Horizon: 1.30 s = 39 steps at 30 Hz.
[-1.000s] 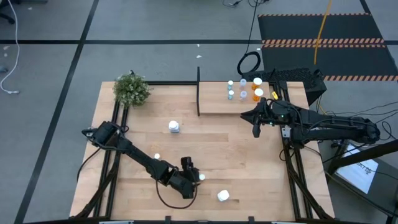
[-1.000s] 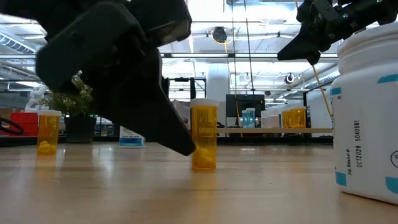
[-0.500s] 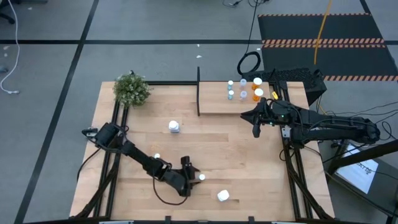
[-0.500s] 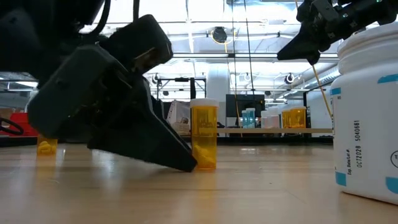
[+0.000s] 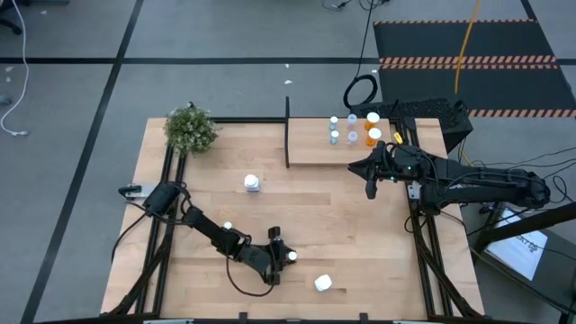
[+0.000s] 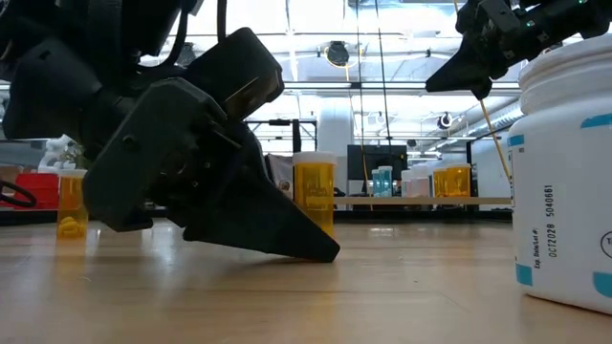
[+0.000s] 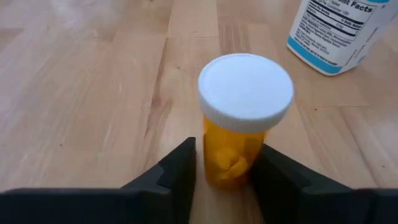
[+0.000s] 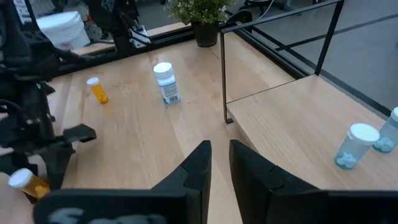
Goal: Pick and place medicine bottles onto shelf by color
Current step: Put the right small orange pill bottle on the shelf
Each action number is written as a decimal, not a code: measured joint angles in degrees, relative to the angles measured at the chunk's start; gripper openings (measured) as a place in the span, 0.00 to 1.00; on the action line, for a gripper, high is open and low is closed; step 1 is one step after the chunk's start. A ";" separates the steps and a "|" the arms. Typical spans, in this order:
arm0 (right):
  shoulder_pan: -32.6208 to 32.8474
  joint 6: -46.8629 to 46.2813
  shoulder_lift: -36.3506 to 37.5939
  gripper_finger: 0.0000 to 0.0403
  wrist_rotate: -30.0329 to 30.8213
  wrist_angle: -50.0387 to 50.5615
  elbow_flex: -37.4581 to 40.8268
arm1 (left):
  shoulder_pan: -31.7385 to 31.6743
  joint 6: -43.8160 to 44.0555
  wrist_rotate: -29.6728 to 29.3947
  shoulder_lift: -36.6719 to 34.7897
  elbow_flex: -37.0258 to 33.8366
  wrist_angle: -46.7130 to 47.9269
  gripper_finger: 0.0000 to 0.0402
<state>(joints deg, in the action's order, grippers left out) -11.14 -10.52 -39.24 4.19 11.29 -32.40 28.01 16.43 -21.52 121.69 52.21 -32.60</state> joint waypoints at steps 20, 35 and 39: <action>9.21 -8.33 -12.74 0.12 -4.97 -21.83 -2.92 | -2.63 -6.49 0.87 -9.95 -0.35 9.11 0.27; 21.14 3.51 -40.50 0.14 -3.23 -2.86 -27.12 | -11.06 -6.07 0.48 -21.68 -0.24 26.18 0.28; 21.73 7.68 -46.41 0.20 -1.07 -1.93 -30.57 | -11.46 -3.47 0.51 -22.84 -0.24 27.44 0.28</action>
<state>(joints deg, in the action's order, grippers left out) 10.59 -2.84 -85.66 3.11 9.36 -62.97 16.56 12.97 -21.02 98.85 51.97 -5.16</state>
